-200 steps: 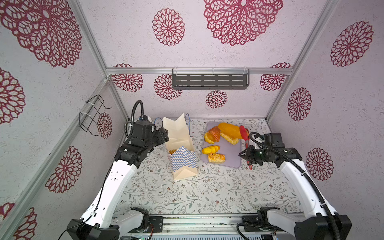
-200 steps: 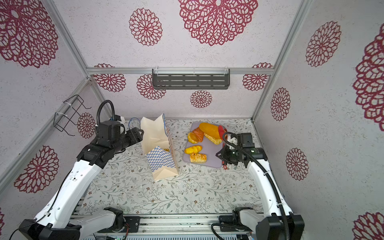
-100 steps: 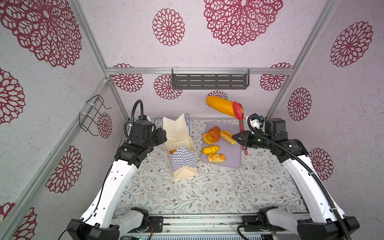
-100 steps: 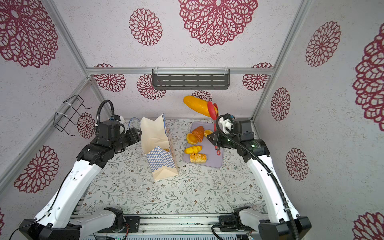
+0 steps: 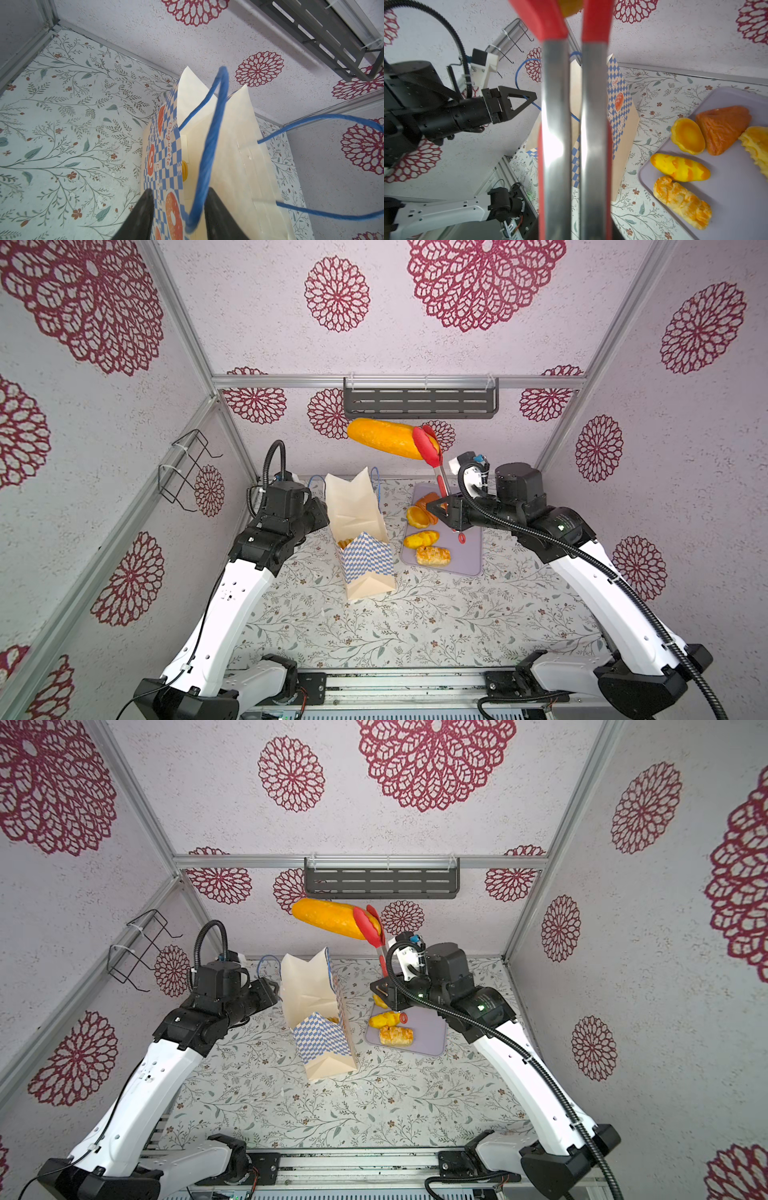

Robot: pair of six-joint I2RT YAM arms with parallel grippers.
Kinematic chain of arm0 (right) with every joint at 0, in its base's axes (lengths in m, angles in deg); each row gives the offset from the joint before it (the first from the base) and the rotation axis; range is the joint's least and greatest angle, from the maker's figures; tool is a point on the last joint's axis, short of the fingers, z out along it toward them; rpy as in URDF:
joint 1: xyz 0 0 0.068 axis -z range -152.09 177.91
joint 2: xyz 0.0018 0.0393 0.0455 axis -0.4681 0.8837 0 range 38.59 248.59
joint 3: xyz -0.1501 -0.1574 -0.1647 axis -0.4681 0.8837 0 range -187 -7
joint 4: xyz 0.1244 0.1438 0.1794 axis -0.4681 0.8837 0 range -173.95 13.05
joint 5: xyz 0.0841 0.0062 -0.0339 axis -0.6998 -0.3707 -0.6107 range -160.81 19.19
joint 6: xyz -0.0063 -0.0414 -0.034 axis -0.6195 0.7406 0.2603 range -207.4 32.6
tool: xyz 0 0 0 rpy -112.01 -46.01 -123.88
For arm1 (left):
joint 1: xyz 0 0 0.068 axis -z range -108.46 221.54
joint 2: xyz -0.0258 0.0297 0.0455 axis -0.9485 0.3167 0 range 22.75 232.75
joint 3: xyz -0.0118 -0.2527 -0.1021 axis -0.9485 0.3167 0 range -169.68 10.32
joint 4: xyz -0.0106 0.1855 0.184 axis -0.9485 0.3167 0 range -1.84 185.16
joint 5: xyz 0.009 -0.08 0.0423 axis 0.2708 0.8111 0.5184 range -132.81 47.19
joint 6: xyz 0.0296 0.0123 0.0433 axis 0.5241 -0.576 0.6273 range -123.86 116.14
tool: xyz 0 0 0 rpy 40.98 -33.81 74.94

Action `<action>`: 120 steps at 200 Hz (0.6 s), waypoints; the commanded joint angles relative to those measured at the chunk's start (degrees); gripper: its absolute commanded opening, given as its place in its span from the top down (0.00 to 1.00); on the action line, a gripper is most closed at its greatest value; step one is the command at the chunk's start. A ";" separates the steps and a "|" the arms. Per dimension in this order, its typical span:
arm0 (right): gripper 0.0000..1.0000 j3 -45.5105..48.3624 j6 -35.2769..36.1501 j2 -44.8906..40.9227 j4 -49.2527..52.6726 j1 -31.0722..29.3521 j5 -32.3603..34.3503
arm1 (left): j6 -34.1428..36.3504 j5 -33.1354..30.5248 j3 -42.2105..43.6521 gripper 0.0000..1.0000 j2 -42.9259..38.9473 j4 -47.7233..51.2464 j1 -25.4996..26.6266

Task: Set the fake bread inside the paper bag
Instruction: 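Lift the loaf in the tongs and carry it over the bag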

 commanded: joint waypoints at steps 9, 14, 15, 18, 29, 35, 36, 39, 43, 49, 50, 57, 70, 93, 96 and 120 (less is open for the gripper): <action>0.82 -4.31 5.80 1.24 4.11 -4.33 9.75 | 0.21 -1.40 -1.74 0.60 -0.80 0.38 0.27; 0.82 -4.60 6.25 1.52 4.97 -5.07 11.06 | 0.21 -1.34 -1.79 0.61 -0.80 0.52 0.27; 0.82 -4.68 6.28 1.59 5.13 -5.23 11.33 | 0.16 -1.38 -1.81 0.61 -0.80 0.54 0.27; 0.82 -4.88 6.51 1.77 5.65 -5.62 12.00 | 0.19 -1.34 -1.83 0.61 -0.80 0.51 0.27; 0.82 -5.59 7.46 2.32 7.41 -7.10 14.21 | 0.15 -1.38 -1.83 0.62 -0.75 0.55 0.27; 0.82 -6.04 7.89 2.72 8.31 -7.95 15.53 | 0.20 -1.42 -1.83 0.63 -0.77 0.55 0.27; 0.82 -6.06 7.94 2.76 8.47 -8.12 15.80 | 0.20 -1.42 -1.88 0.63 -0.79 0.55 0.27; 0.82 -6.36 8.11 2.92 8.99 -8.56 16.52 | 0.17 -1.47 -1.88 0.64 -0.80 0.58 0.26; 0.82 -6.70 8.34 3.11 9.62 -9.10 17.54 | 0.24 -1.51 -1.92 0.65 -0.80 0.56 0.27; 0.82 -7.14 8.83 3.46 10.54 -9.92 18.98 | 0.24 -1.51 -1.92 0.66 -0.80 0.60 0.27; 0.82 -7.22 8.90 3.57 10.73 -10.07 19.24 | 0.26 -1.51 -1.92 0.66 -0.80 0.58 0.27; 0.82 -7.77 9.32 3.84 11.82 -10.99 20.84 | 0.27 -1.52 -1.92 0.66 -0.80 0.58 0.25; 0.83 -8.97 10.15 4.79 13.75 -12.80 23.80 | 0.20 -1.51 -1.92 0.68 -0.71 0.56 0.22; 0.83 -11.35 11.56 6.85 17.35 -16.44 29.74 | 0.20 -1.43 -1.84 0.73 -0.58 0.52 0.21; 0.83 -11.69 11.72 7.20 17.79 -16.92 30.56 | 0.22 -1.36 -1.83 0.74 -0.62 0.54 0.21; 0.84 -13.81 12.46 9.52 20.87 -19.70 36.13 | 0.23 -1.34 -1.74 0.78 -0.62 0.44 0.23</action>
